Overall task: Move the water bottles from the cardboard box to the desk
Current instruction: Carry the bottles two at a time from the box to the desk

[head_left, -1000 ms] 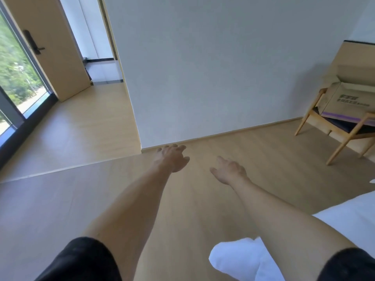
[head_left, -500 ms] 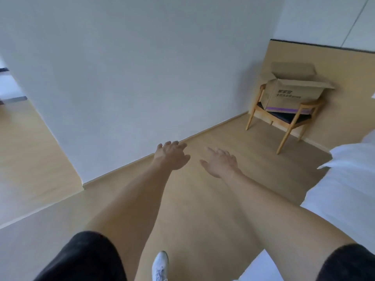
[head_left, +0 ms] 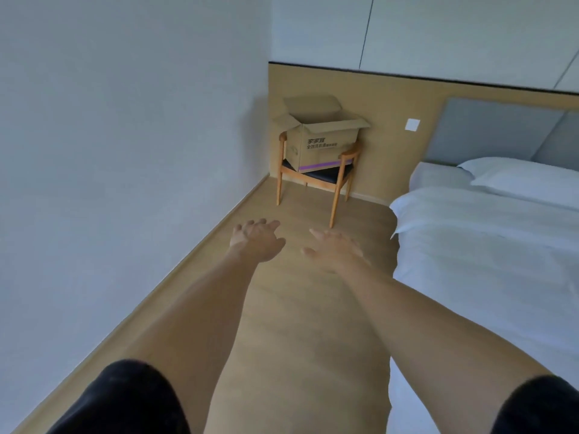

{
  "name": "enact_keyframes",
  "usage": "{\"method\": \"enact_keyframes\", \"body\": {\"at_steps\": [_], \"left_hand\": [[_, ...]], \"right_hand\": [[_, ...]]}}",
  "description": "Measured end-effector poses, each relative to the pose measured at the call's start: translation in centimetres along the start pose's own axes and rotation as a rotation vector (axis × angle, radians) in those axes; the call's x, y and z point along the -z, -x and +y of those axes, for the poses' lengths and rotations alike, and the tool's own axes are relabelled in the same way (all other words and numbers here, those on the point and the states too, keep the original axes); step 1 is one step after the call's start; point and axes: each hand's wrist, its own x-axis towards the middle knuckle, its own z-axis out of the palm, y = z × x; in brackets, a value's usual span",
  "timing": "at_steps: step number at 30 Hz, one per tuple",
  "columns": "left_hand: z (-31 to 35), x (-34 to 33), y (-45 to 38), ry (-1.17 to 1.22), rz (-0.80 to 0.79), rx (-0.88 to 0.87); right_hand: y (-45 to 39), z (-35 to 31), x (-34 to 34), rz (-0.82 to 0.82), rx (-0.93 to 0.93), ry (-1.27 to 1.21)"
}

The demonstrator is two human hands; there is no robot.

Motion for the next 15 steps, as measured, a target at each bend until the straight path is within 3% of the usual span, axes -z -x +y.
{"method": "enact_keyframes", "body": {"at_steps": [7,15], "left_hand": [[3.4,0.2,-10.4,-0.021,-0.038,-0.159],[6.7,0.9,-23.9,-0.054,-0.061,-0.172]], "right_hand": [[-7.5,5.2,0.6,-0.006,-0.165,-0.074],[-20.6,10.8,1.6,-0.013,-0.193,-0.129]]}}
